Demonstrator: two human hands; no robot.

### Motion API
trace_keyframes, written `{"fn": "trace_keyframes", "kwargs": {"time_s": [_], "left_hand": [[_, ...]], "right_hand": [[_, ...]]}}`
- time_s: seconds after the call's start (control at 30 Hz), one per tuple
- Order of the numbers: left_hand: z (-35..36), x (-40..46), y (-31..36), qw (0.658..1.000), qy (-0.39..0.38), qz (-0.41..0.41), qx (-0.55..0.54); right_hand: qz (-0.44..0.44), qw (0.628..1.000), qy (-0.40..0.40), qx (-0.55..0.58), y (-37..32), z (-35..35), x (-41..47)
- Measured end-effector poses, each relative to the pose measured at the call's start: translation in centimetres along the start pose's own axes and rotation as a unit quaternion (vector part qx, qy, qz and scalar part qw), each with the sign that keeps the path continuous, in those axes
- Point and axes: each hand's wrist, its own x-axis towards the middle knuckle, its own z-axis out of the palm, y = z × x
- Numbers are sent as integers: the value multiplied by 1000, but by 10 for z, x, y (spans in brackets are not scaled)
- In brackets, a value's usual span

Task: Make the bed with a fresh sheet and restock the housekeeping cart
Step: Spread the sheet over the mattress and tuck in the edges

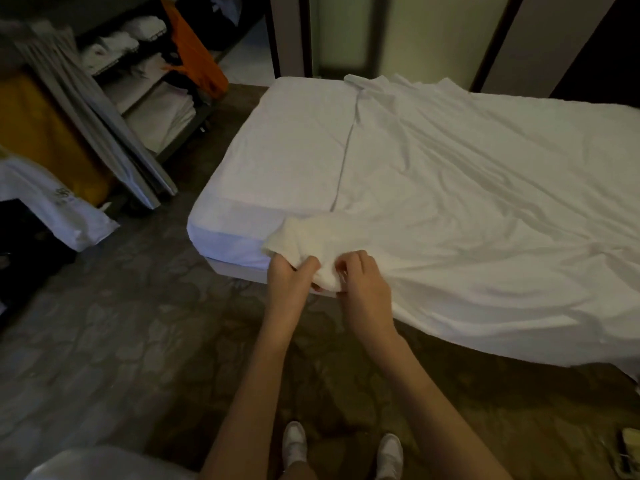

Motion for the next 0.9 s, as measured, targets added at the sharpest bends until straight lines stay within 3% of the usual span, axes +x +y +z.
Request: {"fn": "trace_keyframes", "kwargs": {"time_s": [0.07, 0.23, 0.27, 0.37, 0.43, 0.47, 0.6, 0.9], "left_hand": [[-15, 18, -4, 999, -9, -21, 39], [-35, 53, -8, 990, -24, -121, -69], [-36, 55, 5, 992, -23, -99, -81], [-45, 52, 57, 995, -27, 70, -70], [-56, 50, 61, 992, -16, 106, -73], [-65, 47, 47, 993, 3, 88, -73], [-99, 38, -44, 983, 70, -94, -142], [-140, 50, -166, 952, 60, -225, -197]], "right_hand": [[-36, 999, -15, -6, -5, 3, 0], [-25, 999, -16, -19, -17, 5, -3], [-22, 999, 6, -24, -20, 1, 0], [-26, 990, 130, -46, -32, -26, 25], [-32, 983, 173, -42, -38, -40, 37], [-16, 989, 142, -44, -38, -36, 34], [94, 987, -126, -44, -24, 26, -10], [40, 982, -182, 0, 0, 115, -53]]}}
